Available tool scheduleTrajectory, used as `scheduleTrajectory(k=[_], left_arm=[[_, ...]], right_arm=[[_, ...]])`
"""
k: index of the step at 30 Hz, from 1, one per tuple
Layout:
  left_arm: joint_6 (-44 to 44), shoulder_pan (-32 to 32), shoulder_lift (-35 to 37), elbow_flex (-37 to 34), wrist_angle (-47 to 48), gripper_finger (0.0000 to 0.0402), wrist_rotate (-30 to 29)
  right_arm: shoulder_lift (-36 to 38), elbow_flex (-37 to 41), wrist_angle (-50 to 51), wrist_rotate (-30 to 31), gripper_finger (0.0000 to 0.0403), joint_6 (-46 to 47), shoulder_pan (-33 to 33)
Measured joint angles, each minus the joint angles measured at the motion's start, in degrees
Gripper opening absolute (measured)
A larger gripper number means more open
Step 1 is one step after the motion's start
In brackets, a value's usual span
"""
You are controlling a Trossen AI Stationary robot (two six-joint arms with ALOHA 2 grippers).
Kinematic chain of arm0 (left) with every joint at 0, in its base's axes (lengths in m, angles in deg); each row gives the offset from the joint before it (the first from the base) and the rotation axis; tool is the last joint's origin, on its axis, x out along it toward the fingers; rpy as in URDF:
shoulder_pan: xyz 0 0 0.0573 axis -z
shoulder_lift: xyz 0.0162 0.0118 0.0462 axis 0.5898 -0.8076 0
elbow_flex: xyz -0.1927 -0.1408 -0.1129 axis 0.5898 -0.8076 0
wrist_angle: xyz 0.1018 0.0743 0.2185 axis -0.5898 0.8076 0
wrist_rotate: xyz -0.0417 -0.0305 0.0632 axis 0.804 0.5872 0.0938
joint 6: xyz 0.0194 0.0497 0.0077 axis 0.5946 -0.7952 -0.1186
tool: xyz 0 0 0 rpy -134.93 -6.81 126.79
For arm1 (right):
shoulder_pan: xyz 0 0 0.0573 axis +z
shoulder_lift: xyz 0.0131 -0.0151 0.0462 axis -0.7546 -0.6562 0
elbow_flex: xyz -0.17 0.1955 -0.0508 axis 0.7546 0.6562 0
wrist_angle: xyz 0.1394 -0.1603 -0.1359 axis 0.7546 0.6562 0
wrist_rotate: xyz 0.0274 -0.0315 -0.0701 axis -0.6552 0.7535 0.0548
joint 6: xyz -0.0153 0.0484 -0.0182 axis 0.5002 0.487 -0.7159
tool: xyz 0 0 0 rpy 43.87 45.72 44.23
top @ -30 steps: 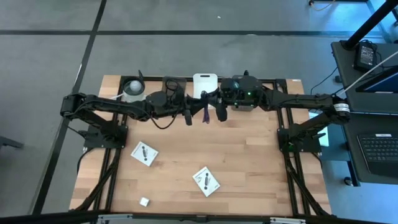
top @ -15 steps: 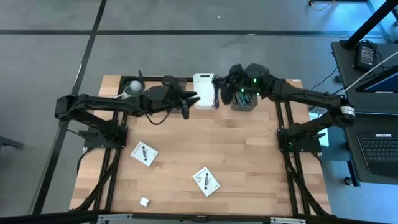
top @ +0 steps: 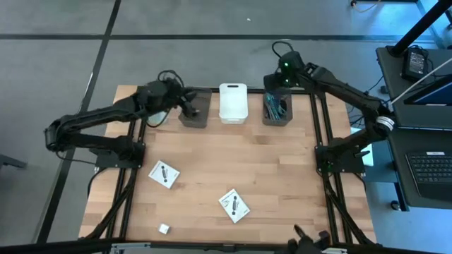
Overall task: Pick and place items into bin
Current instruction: Put the purple charger cable into the right black bin
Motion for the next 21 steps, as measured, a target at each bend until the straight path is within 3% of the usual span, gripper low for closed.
scheduleTrajectory(k=[14,21], left_arm=[[-8.65,-5.65,3.67,0.0,1.05,0.0127,0.22],[-9.28,-7.27,3.67,0.0,2.31,0.0123,0.22]], right_arm=[[-9.81,5.42,1.2,-0.32,0.0039,7.88,-3.9],[-12.74,5.45,2.52,-1.03,0.007,8.67,-3.9]])
